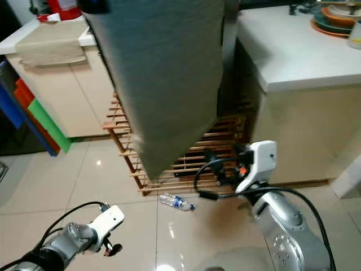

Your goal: Restocking fridge

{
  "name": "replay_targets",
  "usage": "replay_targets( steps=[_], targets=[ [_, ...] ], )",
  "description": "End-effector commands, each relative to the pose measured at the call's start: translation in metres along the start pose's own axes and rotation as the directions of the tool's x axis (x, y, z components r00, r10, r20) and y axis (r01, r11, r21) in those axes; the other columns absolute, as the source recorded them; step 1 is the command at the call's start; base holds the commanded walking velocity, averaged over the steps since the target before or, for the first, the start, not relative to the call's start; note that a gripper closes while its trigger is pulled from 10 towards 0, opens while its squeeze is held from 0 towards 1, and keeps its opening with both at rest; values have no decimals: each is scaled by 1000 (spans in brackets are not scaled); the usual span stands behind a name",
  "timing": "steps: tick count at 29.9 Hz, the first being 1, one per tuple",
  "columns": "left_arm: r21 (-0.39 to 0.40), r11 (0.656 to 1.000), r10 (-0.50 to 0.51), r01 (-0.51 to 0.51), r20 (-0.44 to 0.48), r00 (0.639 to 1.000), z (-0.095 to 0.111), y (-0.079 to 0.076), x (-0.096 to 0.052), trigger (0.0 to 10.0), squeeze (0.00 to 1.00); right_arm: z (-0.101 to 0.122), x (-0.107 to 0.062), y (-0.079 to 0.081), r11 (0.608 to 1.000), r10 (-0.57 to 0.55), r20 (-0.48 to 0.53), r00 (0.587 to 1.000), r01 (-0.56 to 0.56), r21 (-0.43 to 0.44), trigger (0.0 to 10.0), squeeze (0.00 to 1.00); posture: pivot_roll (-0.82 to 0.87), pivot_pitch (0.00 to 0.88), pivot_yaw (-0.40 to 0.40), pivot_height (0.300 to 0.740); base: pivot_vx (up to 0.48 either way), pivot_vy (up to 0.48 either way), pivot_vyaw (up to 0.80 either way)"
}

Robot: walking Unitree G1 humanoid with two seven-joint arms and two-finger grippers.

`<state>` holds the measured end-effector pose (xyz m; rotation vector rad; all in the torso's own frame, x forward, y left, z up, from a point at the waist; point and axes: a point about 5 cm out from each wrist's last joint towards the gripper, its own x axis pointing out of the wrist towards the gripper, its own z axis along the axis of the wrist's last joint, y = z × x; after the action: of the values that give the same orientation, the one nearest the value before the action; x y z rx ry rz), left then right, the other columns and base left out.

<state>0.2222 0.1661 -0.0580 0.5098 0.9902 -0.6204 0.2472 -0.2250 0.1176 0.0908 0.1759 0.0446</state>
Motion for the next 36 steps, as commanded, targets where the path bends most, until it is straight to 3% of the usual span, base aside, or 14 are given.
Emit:
replay_targets(
  steps=[1,2,4,5,6,7,9,10,11,13,14,15,25,36],
  targets=[
    [-18,997,82,-81,70,994,13,9,-1,10000,0,-1,-2,-22,983,-166,11,986,167,-78,10000,8,-233,0,151,740,0,0,0],
    [-41,991,129,-124,129,983,25,12,-1,10000,0,-1,-4,-29,965,-237,25,971,238,-108,10000,8,-230,0,149,740,0,0,0],
    [-198,972,195,-123,402,895,75,27,-11,10000,0,-5,-8,-34,933,-330,47,943,334,-136,10000,0,-224,0,141,740,0,0,0],
    [-198,972,195,-123,402,895,75,27,-11,10000,0,-5,-8,-34,933,-330,47,943,334,-136,10000,0,-224,0,141,740,0,0,0],
    [-257,964,202,-72,524,827,96,36,-22,10000,0,-7,-10,-34,922,-358,48,932,361,-141,10000,8,-224,0,141,740,0,0,0],
    [-257,964,202,-72,524,827,96,36,-22,10000,0,-7,-10,-34,922,-358,48,932,361,-141,10000,8,-224,0,141,740,0,0,0],
    [-339,928,204,154,808,553,159,48,-68,10000,0,-9,-14,-34,886,-407,82,910,415,-206,10000,24,-226,0,137,740,0,0,0],
    [-339,928,204,154,808,553,159,48,-68,10000,0,-9,-14,-34,886,-407,82,910,415,-206,10000,24,-226,0,137,740,0,0,0],
    [-314,925,199,212,878,435,181,47,-93,10000,0,-12,-14,-33,876,-415,90,905,425,-229,10000,31,-228,0,137,740,0,0,0],
    [-314,925,199,212,878,435,181,47,-93,10000,0,-12,-14,-33,876,-415,90,905,425,-229,10000,31,-228,0,137,740,0,0,0],
    [-307,923,217,232,913,344,195,44,-113,10000,0,-15,-13,-29,887,-402,92,911,412,-207,10000,39,-238,0,132,740,0,0,-738],
    [-317,922,243,221,921,305,200,42,-123,10000,0,-17,-11,-26,901,-384,96,918,396,-181,10000,35,-236,0,129,740,0,0,-769],
    [-275,957,230,90,910,345,196,43,-124,10000,0,-14,-7,-22,900,-369,150,917,393,-189,10000,39,-233,0,137,740,0,0,-763],
    [-378,920,316,108,874,368,192,60,-119,10000,0,-24,-14,-14,906,-365,153,918,388,-170,10000,78,-246,0,134,740,99,-142,-751]
  ],
)
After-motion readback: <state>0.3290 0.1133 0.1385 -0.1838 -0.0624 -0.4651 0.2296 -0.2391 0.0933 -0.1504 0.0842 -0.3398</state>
